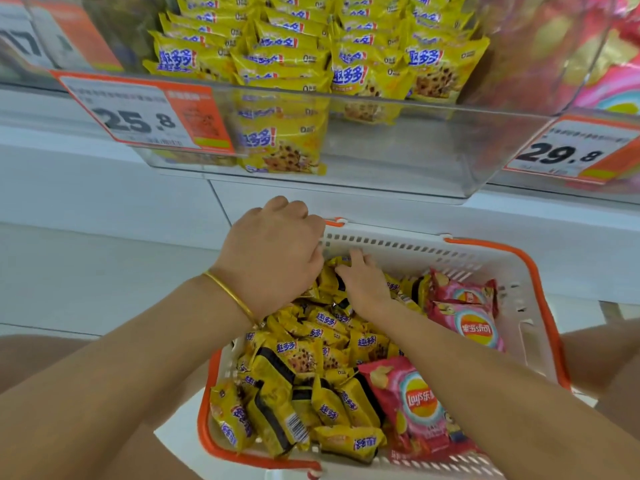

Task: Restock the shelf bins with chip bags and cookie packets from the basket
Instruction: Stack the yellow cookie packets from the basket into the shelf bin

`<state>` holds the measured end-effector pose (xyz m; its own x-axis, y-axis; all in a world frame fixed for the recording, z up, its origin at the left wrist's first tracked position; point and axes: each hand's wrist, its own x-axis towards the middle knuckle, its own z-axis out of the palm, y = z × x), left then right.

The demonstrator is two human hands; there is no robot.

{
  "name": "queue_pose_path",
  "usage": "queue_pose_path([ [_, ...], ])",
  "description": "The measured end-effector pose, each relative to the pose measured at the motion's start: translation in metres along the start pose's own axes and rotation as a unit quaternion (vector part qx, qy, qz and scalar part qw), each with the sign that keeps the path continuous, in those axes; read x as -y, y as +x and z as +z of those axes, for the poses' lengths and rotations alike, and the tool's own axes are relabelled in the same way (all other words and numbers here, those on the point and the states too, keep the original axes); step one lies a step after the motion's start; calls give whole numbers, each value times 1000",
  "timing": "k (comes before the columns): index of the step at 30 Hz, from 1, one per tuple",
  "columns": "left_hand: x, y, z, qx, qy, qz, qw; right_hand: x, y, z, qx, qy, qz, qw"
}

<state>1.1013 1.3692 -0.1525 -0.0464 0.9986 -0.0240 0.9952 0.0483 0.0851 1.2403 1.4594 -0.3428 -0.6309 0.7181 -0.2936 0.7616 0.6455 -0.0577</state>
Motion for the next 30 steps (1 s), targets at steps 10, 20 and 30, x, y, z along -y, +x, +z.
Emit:
queue_pose_path([
  [10, 0, 8, 2, 57, -7, -8, 998, -12, -30, -52, -72, 305, -40, 949],
  [20, -18, 16, -14, 102, -379, -63, 918, -11, -108, -155, -44, 610, -31, 790],
  [30, -4, 23, -120, -308, -459, -74, 830, -8, -124, -325, -194, 482, -99, 849],
])
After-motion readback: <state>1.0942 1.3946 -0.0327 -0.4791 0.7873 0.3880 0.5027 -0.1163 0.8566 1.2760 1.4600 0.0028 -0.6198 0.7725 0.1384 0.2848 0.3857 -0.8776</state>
